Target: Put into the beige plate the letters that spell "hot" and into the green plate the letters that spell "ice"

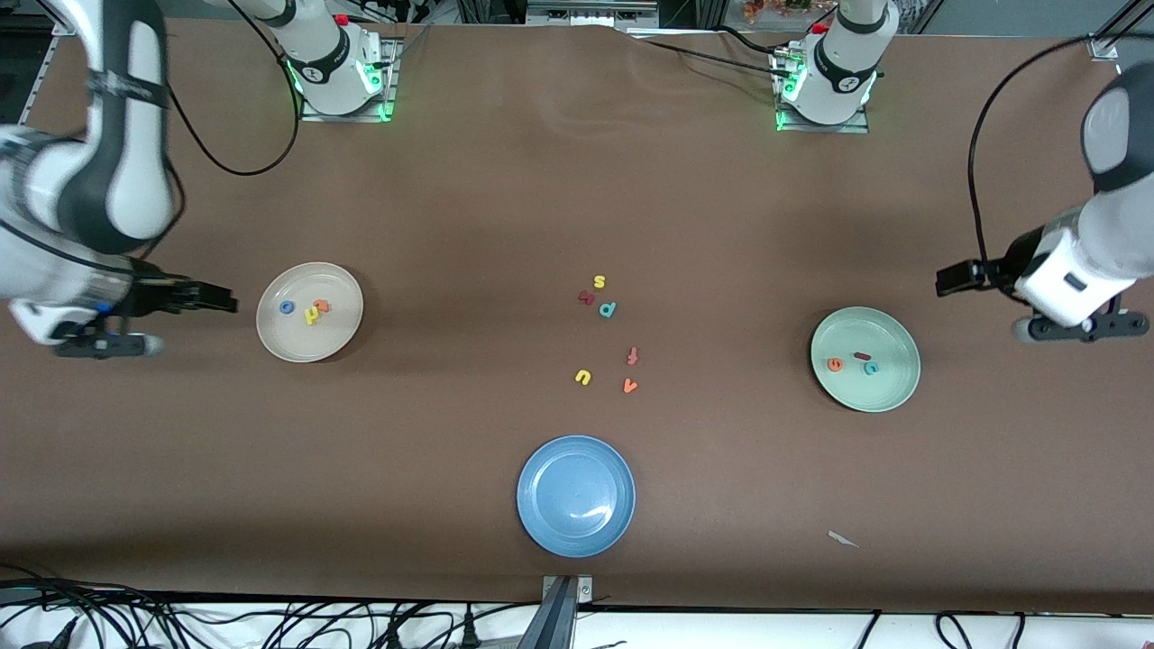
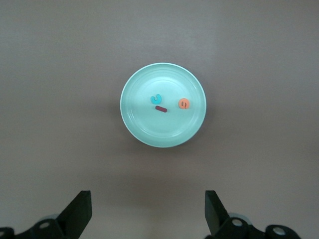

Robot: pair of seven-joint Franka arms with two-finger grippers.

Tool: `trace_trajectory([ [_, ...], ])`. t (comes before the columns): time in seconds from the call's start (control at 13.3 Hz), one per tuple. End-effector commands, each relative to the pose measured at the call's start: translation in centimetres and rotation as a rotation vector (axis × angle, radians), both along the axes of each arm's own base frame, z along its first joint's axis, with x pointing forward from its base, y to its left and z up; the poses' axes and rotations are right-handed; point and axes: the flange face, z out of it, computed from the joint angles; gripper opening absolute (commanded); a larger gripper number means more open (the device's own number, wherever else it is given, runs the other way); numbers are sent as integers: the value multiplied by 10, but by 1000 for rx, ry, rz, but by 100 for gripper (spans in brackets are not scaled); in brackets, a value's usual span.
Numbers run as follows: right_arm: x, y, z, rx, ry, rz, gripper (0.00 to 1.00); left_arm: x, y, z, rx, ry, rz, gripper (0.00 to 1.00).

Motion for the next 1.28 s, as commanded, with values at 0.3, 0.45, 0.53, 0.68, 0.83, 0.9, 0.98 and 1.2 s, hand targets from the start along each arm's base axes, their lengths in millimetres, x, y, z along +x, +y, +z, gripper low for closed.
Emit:
trace_trajectory([
  [0.3,10,13,68,-12,21,-102,99,-44,-10,75,-17,-70,-29,100],
  [0.45,10,14,67,-44,52,-109,100,-42,-10,71,-17,-67,-31,100],
  [0.53,16,20,69,-50,47,-72,100,-41,-11,72,-17,-69,-34,100],
  [0.68,26,26,79,-65,32,-52,100,-42,-11,73,-19,-69,-34,100],
  [0.83,22,28,93,-66,21,-87,99,-44,-9,74,-18,-63,-31,100],
  [0.9,18,30,103,-79,11,-97,99,-44,-8,73,-19,-58,-45,100],
  [0.98,15,32,108,-97,5,-106,99,-44,-5,72,-22,-57,-64,100],
  [1.2,10,36,92,-104,-1,-159,99,-43,1,72,-17,-56,-87,100],
])
